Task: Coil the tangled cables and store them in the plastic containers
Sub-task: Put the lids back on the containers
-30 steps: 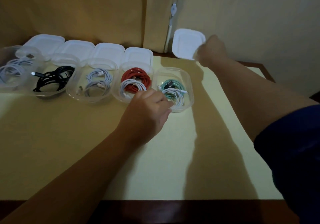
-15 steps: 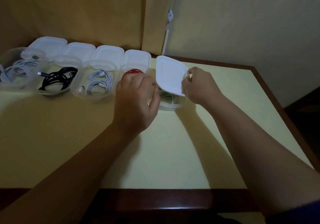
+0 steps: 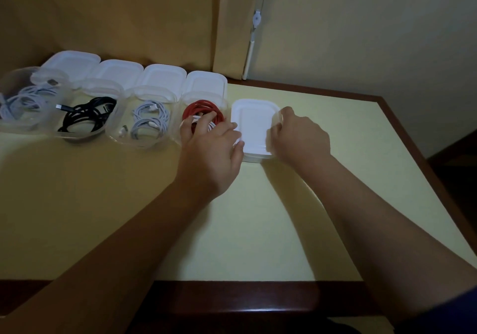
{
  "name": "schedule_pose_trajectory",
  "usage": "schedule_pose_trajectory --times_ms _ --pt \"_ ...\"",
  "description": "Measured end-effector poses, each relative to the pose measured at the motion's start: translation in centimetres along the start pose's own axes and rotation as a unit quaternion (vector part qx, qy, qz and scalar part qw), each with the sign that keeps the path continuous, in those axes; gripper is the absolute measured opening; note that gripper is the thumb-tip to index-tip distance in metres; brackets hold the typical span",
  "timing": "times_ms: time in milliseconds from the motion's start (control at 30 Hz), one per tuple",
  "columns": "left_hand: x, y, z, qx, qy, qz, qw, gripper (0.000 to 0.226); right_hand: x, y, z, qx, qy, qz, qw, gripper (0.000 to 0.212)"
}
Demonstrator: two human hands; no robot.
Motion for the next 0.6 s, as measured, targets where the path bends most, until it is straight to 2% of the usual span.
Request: schedule_pose_trajectory --times_ms 100,300,367,433,500,600 --pt "-0.4 0.2 -0.2 0.019 0.004 -0.001 1.0 0.034 -0.4 0.3 0.1 0.021 -0.009 -0.027 0.999 0.063" --pt "-0.3 -0.2 -0.2 0.051 -0.007 -0.018 0.999 0.033 1.1 -2.0 -1.1 0.052 -0.031 0.006 0.998 0.045" --pt "-0.2 -0.3 -0.4 0.058 -0.008 -0.037 0.998 0.035 0.3 -2.9 -2.4 0.089 -0.039 -0.021 0.995 0.049" --pt "-0.1 -0.3 -0.5 0.065 -0.003 -0.057 0.996 0.036 -1.1 -3.0 -3.1 0.122 -0.043 -0.078 0.989 0.062" --pt "0.0 -0.3 -0.4 0.073 0.0 -0.075 0.995 0.038 -2.0 -3.0 -3.4 0.131 -0.065 -0.099 0.984 0.074" --pt "-0.2 -0.3 -0.1 0.076 -0.001 -0.081 0.994 0.038 -1.9 -3.0 -3.2 0.106 -0.12 -0.124 0.979 0.076"
Point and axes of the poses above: each hand's wrist, its own y-axis away from the middle knuckle, its own x-axis out of the back of the hand, z = x × y, the point moved 3 cm from there along -y, towards the middle knuckle, and after that the axes turned 14 degrees about -x, right-handed, at the moved point
